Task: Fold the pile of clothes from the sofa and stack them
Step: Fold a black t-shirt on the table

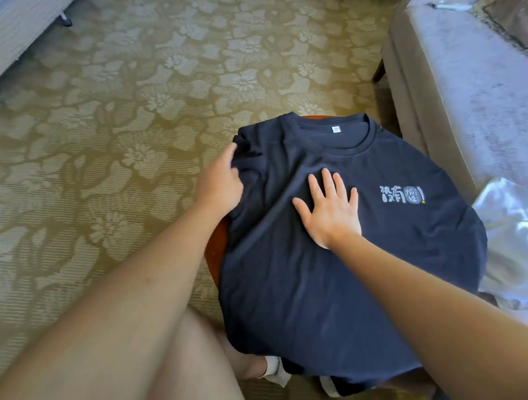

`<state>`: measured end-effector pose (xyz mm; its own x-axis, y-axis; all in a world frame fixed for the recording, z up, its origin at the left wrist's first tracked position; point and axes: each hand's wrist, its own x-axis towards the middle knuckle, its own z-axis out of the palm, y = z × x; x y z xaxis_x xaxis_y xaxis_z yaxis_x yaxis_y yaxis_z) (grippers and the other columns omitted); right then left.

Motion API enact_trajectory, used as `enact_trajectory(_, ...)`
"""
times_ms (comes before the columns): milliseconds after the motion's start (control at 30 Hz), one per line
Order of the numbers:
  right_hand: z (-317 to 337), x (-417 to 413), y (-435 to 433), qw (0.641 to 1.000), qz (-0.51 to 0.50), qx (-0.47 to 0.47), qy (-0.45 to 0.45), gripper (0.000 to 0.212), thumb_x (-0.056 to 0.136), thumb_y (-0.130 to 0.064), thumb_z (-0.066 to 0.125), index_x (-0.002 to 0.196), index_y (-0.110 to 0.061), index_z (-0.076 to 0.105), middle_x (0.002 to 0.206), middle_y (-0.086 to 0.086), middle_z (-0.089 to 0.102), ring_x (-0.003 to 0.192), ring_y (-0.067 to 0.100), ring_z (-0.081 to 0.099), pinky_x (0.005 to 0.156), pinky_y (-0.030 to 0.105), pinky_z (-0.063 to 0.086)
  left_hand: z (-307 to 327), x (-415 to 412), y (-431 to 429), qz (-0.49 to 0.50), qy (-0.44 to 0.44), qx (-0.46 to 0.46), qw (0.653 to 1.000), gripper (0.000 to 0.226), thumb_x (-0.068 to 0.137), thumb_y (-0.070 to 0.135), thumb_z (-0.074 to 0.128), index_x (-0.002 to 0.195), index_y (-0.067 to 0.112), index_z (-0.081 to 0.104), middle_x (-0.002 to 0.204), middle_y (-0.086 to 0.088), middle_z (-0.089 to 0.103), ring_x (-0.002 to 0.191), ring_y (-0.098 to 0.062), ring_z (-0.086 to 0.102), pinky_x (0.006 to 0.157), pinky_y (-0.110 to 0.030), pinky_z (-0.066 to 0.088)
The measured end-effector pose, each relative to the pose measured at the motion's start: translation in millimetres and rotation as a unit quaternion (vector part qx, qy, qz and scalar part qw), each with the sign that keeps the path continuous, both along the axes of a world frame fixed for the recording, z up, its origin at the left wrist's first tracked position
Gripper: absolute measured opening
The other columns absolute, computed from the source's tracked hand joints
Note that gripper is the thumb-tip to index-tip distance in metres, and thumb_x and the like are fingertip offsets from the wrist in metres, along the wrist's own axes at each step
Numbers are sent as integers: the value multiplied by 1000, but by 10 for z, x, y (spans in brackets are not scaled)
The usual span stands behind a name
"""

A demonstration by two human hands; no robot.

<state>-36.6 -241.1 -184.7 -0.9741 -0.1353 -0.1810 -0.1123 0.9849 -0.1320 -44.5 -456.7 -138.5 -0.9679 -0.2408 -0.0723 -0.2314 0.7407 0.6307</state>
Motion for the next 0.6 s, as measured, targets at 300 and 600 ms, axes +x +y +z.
enact_trajectory(300,1,12,-11,1000,-2,4,1,72,95,-66,12,155,-27,5,163,-1,-6,149,19,-11,120,51,0,-122,584,-553,231,-68,206,948,85,79,15,57,151,36,17,111,-6,65,86,-22,65,81,-39,55)
enact_trajectory(600,3,-1,-14,1000,-5,12,2,71,95,-65,14,155,-27,5,163,-2,-7,149,19,-11,120,50,0,-288,205,-494,229,-246,258,906,91,85,74,39,155,30,1,162,-2,13,144,-32,25,112,-53,30)
